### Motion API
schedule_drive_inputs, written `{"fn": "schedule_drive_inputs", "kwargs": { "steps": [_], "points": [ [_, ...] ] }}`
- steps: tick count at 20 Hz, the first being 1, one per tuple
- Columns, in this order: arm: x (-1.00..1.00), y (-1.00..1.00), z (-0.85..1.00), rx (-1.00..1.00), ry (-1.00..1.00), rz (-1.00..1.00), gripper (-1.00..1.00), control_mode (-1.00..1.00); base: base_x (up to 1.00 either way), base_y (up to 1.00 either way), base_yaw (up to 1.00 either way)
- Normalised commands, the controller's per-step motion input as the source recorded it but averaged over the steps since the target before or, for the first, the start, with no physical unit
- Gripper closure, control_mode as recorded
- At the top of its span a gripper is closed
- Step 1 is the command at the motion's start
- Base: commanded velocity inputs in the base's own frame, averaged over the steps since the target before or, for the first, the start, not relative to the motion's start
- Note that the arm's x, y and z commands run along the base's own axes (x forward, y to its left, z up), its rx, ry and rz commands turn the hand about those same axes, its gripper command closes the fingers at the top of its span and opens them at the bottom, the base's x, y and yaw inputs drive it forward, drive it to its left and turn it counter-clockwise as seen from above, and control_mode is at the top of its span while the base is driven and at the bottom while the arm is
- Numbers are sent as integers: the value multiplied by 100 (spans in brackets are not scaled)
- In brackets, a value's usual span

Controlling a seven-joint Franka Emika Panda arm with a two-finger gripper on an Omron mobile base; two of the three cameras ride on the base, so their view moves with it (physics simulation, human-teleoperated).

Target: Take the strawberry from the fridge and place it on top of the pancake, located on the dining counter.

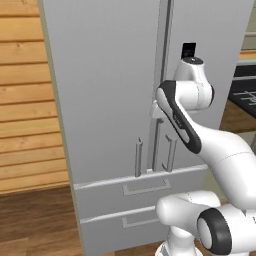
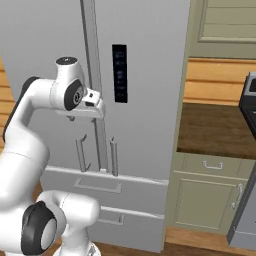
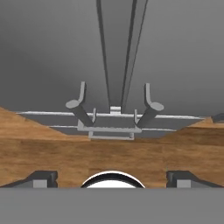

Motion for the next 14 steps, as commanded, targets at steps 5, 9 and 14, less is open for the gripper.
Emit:
{"fn": "schedule_drive_inputs", "kwargs": {
  "steps": [5, 9, 14],
  "points": [
    [24, -39, -86, 4, -5, 0, -100, -100, 0, 0, 0],
    [46, -34, -57, 0, -9, 0, -100, -100, 0, 0, 0],
    [61, -52, -63, 0, -12, 0, -100, -100, 0, 0, 0]
  ]
}}
